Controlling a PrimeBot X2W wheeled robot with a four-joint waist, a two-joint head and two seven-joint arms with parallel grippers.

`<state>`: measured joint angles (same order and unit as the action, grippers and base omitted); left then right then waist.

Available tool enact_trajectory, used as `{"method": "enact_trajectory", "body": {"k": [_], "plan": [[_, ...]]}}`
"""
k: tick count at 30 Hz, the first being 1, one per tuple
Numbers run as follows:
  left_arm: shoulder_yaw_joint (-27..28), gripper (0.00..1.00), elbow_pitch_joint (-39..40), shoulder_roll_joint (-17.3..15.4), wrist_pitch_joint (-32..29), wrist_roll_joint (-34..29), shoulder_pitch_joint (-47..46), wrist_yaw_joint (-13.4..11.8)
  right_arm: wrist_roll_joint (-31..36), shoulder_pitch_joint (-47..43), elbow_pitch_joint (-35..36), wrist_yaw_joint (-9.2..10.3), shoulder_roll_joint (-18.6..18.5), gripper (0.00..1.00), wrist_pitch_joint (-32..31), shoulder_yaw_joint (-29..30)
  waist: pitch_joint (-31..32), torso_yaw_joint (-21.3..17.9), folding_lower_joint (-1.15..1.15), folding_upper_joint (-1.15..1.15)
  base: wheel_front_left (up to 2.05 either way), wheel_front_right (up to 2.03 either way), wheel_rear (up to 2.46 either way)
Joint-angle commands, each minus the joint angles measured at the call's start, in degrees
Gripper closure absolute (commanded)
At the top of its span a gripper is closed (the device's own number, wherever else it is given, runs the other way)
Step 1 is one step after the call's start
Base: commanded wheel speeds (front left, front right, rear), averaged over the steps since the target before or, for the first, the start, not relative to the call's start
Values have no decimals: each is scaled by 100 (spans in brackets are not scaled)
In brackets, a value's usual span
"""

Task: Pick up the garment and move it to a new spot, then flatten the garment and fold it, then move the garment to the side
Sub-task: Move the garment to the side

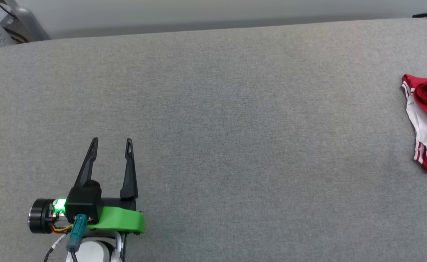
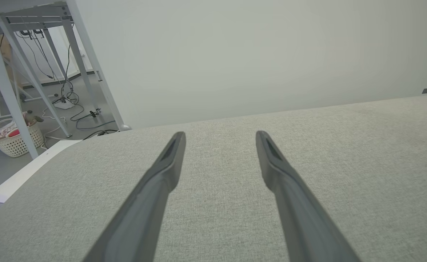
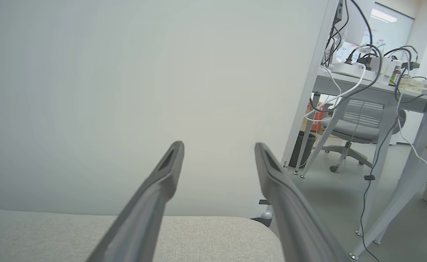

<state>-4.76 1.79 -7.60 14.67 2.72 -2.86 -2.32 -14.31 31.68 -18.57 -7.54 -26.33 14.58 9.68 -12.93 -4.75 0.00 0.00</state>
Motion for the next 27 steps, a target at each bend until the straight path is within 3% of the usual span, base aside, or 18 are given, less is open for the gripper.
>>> {"method": "enact_trajectory", "body": {"k": [1,5,12,18,27], "plan": [[20,0,-22,31,33,60,76,-15,124,-248,332,5,252,0,38,43,270,231,0,0,0,0,0],[17,0,-76,77,33,82,98,5,314,-844,1108,5,872,0,40,-18,414,373,0,0,0,0,0],[54,0,-187,129,33,117,137,38,429,-1806,1502,5,1593,0,40,-509,645,603,0,0,0,0,0],[77,0,-264,153,33,132,194,91,438,-2479,1455,5,1970,0,41,-704,797,693,0,0,0,0,0],[140,0,-419,210,33,265,373,174,440,-3333,1556,5,2147,0,41,-701,997,700,0,0,0,0,0]]}}
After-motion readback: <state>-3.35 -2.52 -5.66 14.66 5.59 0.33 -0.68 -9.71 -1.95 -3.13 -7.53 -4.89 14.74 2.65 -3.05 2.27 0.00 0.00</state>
